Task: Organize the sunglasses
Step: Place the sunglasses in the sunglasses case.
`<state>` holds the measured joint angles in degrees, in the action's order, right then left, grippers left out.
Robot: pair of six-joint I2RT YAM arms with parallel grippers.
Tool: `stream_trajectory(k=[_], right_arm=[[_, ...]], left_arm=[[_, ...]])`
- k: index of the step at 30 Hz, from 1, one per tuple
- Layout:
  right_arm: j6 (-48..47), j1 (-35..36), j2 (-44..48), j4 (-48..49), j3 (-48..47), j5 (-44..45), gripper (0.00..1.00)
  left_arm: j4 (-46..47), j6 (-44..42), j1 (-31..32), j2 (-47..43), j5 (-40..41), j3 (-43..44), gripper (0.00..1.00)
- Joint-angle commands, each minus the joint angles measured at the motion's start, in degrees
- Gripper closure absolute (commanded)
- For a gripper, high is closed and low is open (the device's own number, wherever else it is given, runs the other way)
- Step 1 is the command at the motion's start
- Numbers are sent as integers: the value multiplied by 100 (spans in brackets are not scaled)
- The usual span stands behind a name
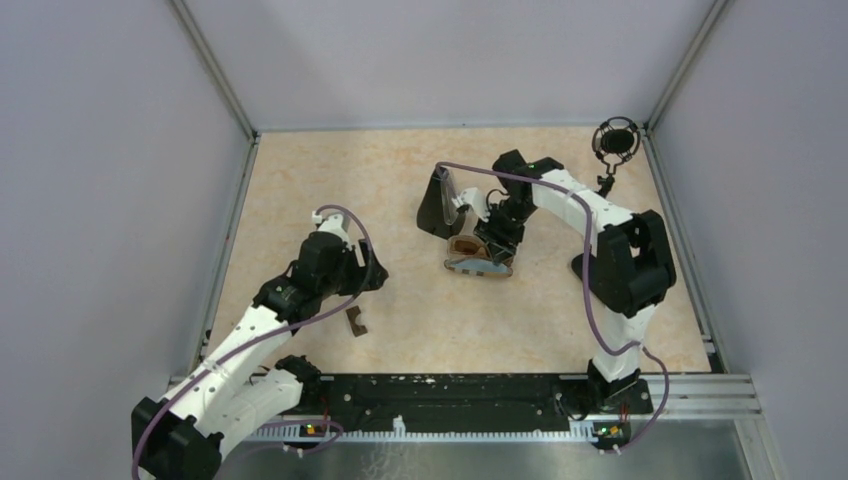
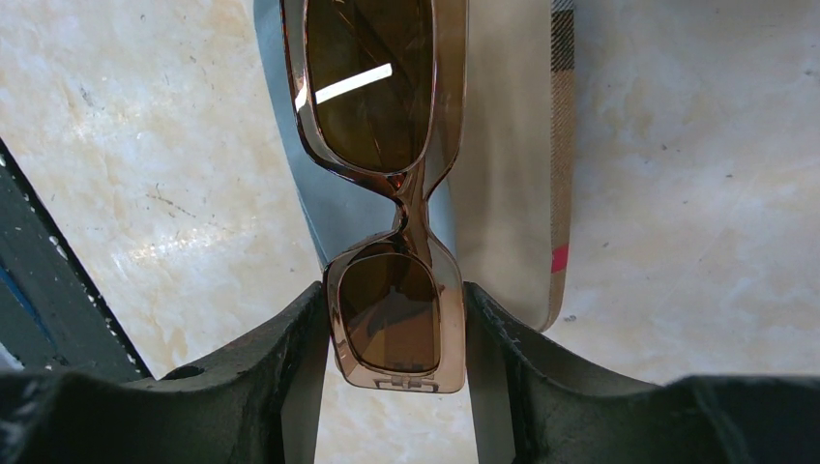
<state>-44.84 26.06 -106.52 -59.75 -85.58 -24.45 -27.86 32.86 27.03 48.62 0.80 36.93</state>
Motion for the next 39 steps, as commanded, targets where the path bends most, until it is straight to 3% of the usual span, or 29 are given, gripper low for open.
stream_trajectory(k=[1,12,22,37,38,39], right_arm=[[-80,-31,-208,-72,-257,-226,85],[-34,-32,-482,-124,-290,-316,84],[50,-74,-593,-169,-301,-436,62],[-38,-137,-709,-224,-492,-505,42],[-50,-137,-714,-230,-514,-508,38],[-52,-141,-717,-224,-533,-516,23]], left_arm=[[273,-93,-21,-4,-220,-20,20],[337,-131,-15,25,-291,-80,21],[454,-94,-15,129,-404,-106,21],[623,-52,-13,263,-609,-183,22],[628,-52,-13,263,-610,-190,22],[638,-44,-13,264,-612,-201,22]])
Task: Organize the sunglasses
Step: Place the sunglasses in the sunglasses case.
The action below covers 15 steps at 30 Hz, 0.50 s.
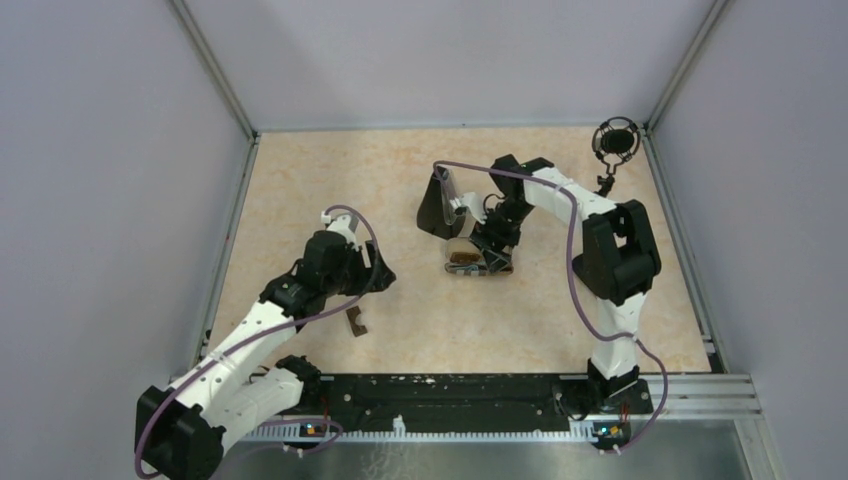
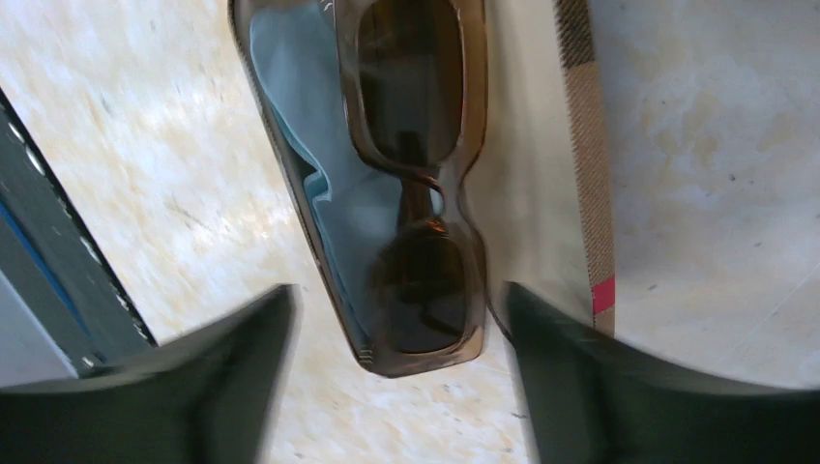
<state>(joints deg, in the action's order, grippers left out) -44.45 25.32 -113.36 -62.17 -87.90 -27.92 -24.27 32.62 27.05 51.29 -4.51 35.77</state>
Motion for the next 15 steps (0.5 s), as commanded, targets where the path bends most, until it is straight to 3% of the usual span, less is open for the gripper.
stream_trajectory(k=[1,10,15], right_arm=[[-84,-61,-25,25,-314,-170,4],[-77,-136,342,-161,-408,-202,1],[-82,-377,797,-61,-483,-236,1]], left_arm=[[301,-11,-16,-4,-94,-98,22],[699,-55,128,11,-442,-226,28],[1405,122,883,179,-237,-356,30]])
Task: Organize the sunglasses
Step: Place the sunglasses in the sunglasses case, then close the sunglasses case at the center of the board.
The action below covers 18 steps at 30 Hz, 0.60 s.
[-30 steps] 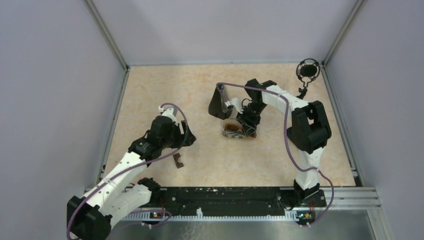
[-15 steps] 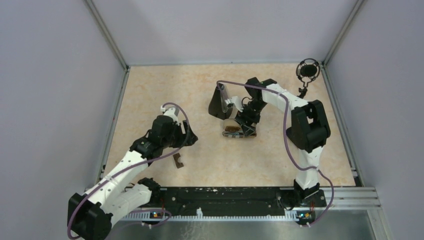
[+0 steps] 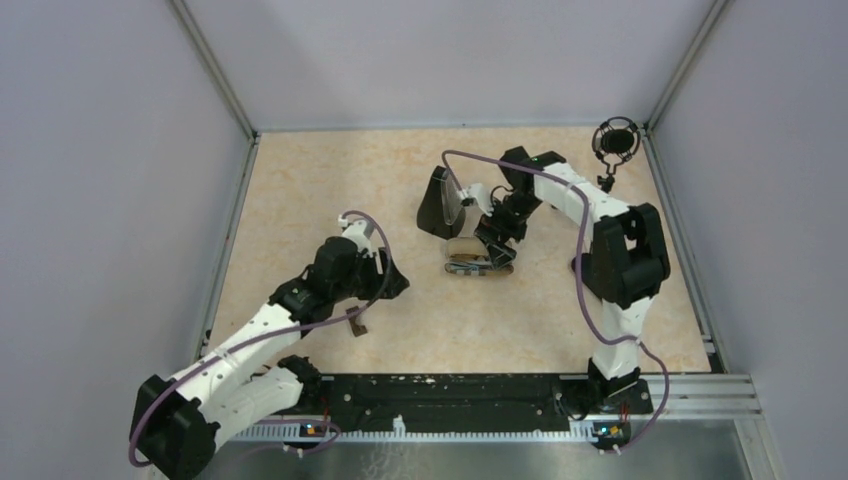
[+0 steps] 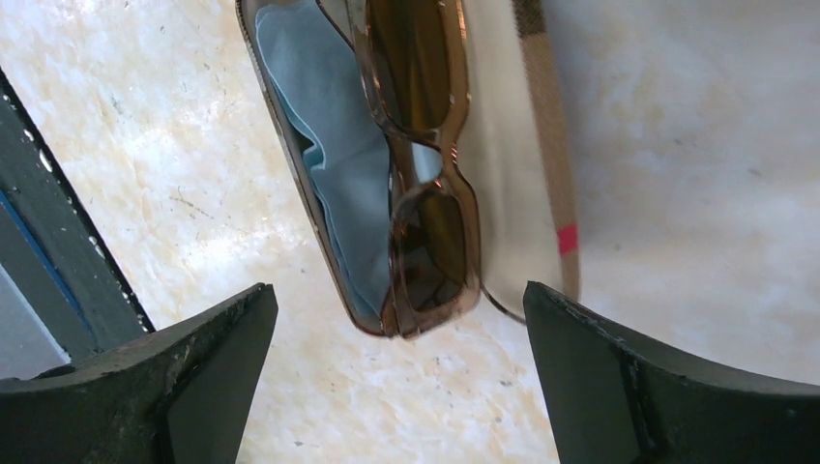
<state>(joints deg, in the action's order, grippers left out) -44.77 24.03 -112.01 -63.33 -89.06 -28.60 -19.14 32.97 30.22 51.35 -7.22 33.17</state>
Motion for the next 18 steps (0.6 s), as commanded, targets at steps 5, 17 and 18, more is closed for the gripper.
stream_trajectory(k=[5,17,18], right_arm=[[469,-819,934,1183,-200,-264,1],[1393,-1234,345,3047,-117,-1781,31],[1423,-1234,215,3009,-218,-1792,35]], left_arm=[[1651,347,1714,1108,661,97,33],[4652,2234,3102,2881,2636,-218,33],[4855,2330,3149,3014,2652,-202,34]])
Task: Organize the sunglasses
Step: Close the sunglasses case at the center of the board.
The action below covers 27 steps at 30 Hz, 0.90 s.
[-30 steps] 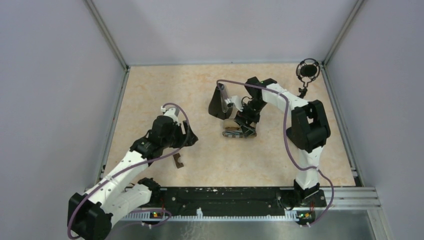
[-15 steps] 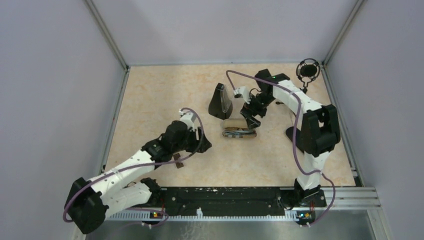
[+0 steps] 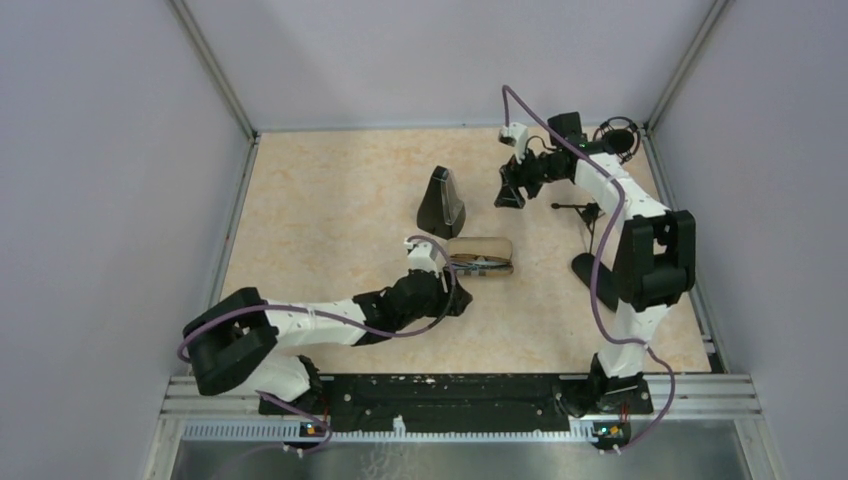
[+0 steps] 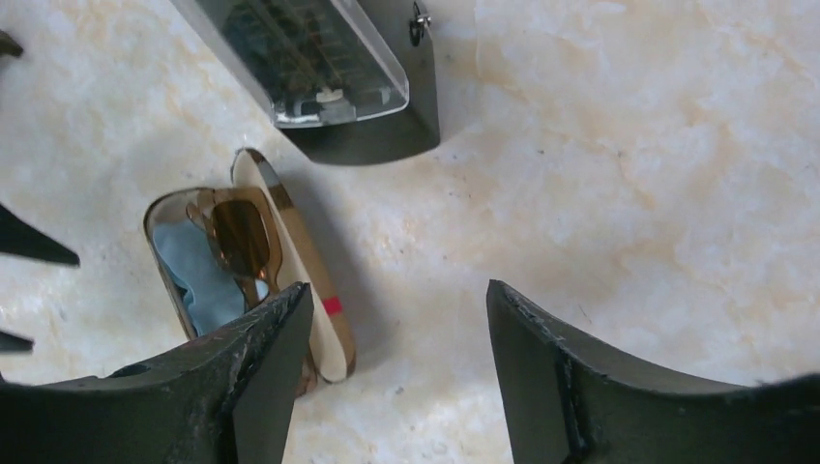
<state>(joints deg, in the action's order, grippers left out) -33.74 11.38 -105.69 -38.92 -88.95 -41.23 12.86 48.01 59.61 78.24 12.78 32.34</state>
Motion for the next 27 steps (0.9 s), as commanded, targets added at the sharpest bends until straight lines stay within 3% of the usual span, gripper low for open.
stream_trajectory(k=[1,6,12,27], right_arm=[[339,31,-636,502,-357,-530,38],[453,31,-1264,297,-641,-518,49],[408,40,-1401,314,-387,-572,51],[-32,424,-1093,143,400,-350,55]], left_arm=[[1781,893,241,517,661,-77,35],[2162,1128,298,1166,637,184,41],[2527,1173,313,1555,648,252,52],[1931,1152,262,2246,1148,893,62]])
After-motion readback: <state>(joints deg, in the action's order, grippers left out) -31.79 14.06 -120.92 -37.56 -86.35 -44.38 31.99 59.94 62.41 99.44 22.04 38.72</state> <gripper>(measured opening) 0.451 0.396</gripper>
